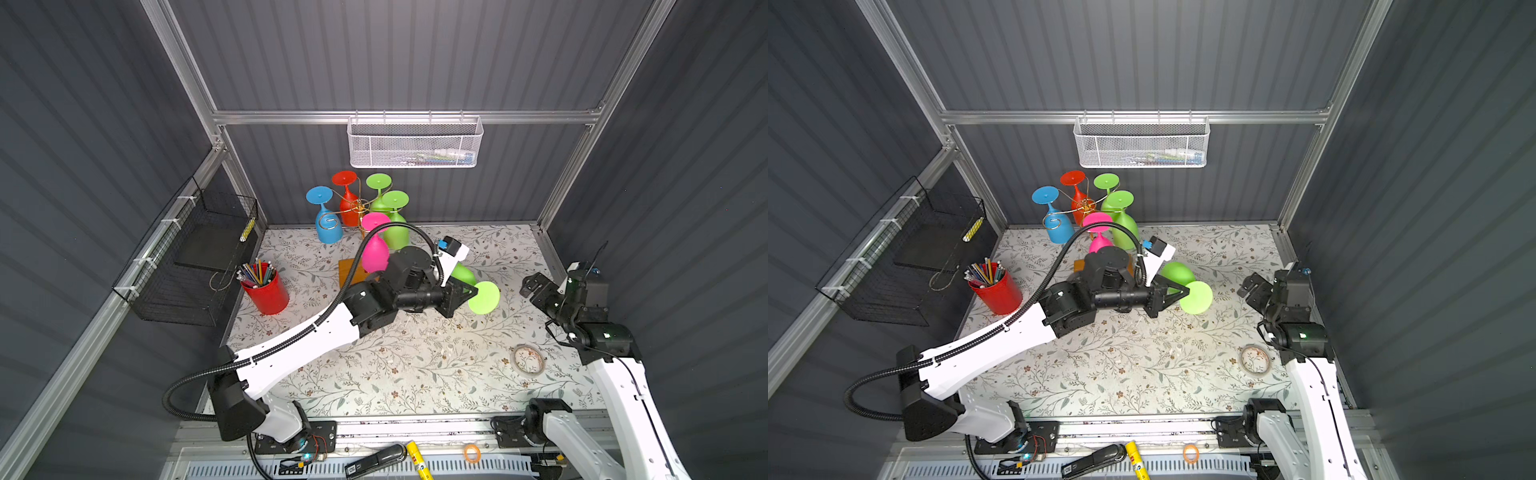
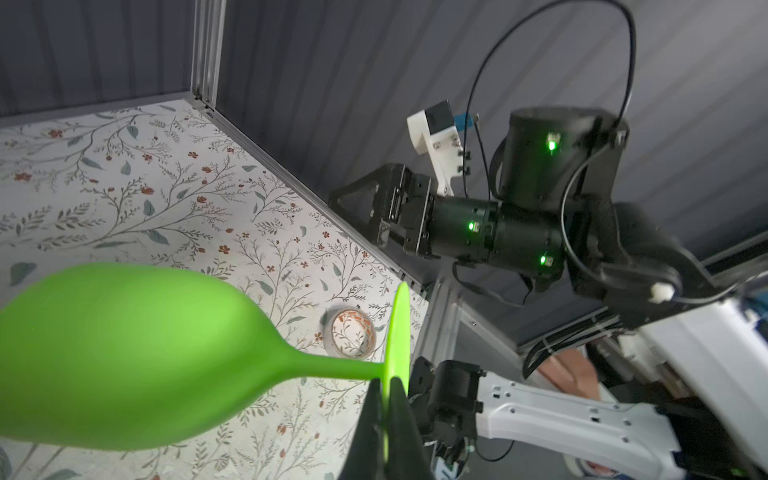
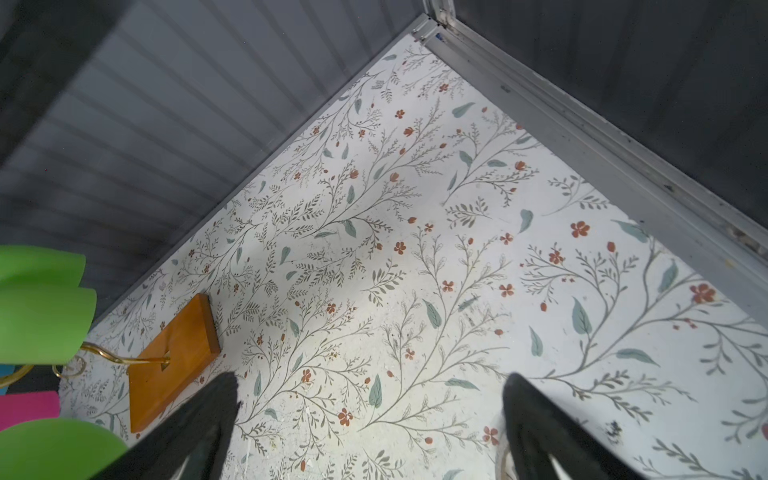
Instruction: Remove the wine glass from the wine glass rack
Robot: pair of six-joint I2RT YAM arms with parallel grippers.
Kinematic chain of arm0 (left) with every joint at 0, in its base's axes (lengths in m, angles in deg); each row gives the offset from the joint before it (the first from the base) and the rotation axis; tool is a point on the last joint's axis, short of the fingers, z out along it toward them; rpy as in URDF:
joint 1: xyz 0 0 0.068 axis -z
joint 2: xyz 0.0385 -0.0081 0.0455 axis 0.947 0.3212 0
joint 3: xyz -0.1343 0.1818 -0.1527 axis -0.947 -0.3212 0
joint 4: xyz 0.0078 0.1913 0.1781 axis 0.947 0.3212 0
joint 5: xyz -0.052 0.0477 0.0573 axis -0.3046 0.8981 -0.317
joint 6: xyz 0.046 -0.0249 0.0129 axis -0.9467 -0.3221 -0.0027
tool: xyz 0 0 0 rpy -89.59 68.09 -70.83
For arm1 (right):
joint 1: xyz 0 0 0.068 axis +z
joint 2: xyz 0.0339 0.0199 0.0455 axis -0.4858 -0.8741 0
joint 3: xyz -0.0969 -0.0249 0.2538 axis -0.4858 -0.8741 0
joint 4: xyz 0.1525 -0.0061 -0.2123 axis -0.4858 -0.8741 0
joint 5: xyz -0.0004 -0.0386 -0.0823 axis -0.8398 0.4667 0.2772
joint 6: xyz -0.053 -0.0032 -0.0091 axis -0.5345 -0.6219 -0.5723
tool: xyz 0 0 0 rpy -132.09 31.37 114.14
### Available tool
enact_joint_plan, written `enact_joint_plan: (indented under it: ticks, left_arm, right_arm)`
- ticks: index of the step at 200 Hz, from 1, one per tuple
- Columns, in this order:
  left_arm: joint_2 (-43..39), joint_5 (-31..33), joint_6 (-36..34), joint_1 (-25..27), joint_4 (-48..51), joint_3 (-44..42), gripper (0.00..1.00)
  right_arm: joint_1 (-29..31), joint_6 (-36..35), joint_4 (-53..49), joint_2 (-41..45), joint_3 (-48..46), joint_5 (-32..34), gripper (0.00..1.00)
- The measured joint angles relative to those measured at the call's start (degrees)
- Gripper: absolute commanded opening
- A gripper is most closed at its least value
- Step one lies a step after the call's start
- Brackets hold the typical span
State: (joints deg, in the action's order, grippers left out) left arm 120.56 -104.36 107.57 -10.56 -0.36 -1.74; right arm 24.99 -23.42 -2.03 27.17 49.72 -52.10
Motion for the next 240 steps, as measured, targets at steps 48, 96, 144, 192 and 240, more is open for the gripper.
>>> enact_joint_plan:
  ticks: [48,96,144,192,240]
  left_arm:
    - [4.46,13.62,-19.37,7.08,-0.13,0.24,0.00]
    - [10.45,30.42,-38.73,14.40,-8.35,-4.42,0.00]
    - [12.76,41.27,-52.63,14.69,-21.11,-14.56,0.00]
    - [15.37,48.33,-66.10,15.47,-39.85,-22.88,0.00]
    - [19.56,51.43,-77.42,16.61,-57.00,-26.97,0.00]
  right_arm:
    - [-9.03,1.95,-1.97,0.00,0.00,-9.55,0.99]
    - [-11.32,3.52,-3.21,1.07,0.09,-16.52,0.99]
    - [-11.32,4.33,-4.90,2.14,0.17,-20.52,0.98]
    - [-11.30,5.20,-5.88,3.50,0.02,-24.63,0.92]
    - [-8.13,6.86,-7.15,4.35,-0.04,-26.69,0.83]
